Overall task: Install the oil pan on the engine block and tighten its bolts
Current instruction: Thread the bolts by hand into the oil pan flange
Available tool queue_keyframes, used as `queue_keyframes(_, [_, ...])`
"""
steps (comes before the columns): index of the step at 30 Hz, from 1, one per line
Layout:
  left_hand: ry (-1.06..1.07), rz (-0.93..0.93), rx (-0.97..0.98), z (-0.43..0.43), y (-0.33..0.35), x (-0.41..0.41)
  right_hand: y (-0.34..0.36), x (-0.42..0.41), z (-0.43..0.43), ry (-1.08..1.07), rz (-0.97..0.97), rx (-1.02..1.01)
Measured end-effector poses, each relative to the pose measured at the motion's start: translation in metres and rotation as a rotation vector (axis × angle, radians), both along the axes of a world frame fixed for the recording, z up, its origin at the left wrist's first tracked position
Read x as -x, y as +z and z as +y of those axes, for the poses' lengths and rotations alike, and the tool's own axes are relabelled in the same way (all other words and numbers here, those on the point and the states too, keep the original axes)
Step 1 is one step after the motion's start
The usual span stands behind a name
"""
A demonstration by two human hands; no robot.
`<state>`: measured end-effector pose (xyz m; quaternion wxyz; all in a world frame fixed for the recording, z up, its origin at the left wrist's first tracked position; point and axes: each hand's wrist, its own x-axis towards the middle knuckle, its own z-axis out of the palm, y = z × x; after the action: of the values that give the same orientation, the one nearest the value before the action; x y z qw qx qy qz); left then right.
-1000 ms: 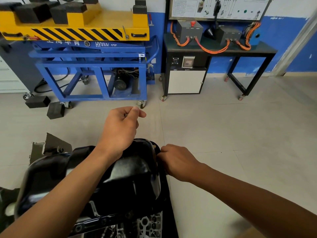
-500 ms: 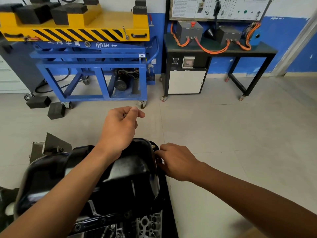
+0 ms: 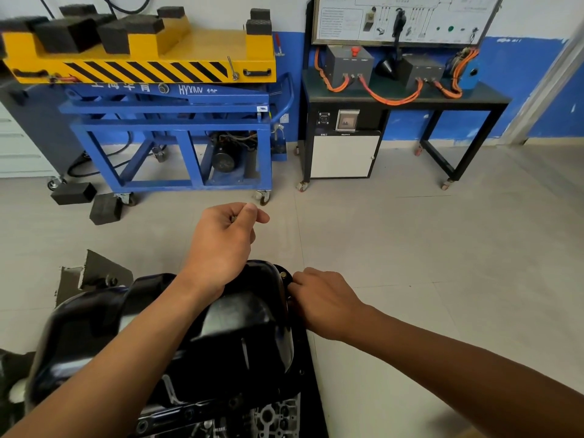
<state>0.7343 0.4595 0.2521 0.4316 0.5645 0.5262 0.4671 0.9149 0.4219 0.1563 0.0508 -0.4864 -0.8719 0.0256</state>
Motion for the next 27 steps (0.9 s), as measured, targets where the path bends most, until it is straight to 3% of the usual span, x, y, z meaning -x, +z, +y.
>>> queue_keyframes(5, [-0.034, -0.018, -0.002, -0.002, 0.0, 0.001, 0.002, 0.0, 0.002, 0.029, 0.002, 0.069])
queue_keyframes(9, [-0.048, -0.037, 0.012, -0.002, 0.002, 0.001, 0.005, 0.002, 0.002, 0.014, -0.087, 0.015])
queue_keyframes(14, [-0.048, -0.038, 0.025, -0.004, 0.005, 0.002, 0.006, -0.003, 0.005, 0.025, 0.015, 0.115])
queue_keyframes(19, [-0.06, -0.071, 0.052, -0.009, 0.012, 0.001, 0.015, 0.0, 0.002, -0.064, -0.005, 0.057])
queue_keyframes(21, [-0.076, -0.153, 0.092, -0.014, 0.016, 0.003, 0.037, 0.0, 0.003, -0.142, 0.261, 0.096])
queue_keyframes(24, [-0.162, -0.325, 0.21, -0.022, 0.023, 0.0, 0.082, 0.01, -0.002, -0.211, 0.902, 0.136])
queue_keyframes(27, [-0.226, -0.495, 0.315, -0.027, 0.031, -0.007, 0.111, 0.028, -0.009, -0.112, 1.098, 0.166])
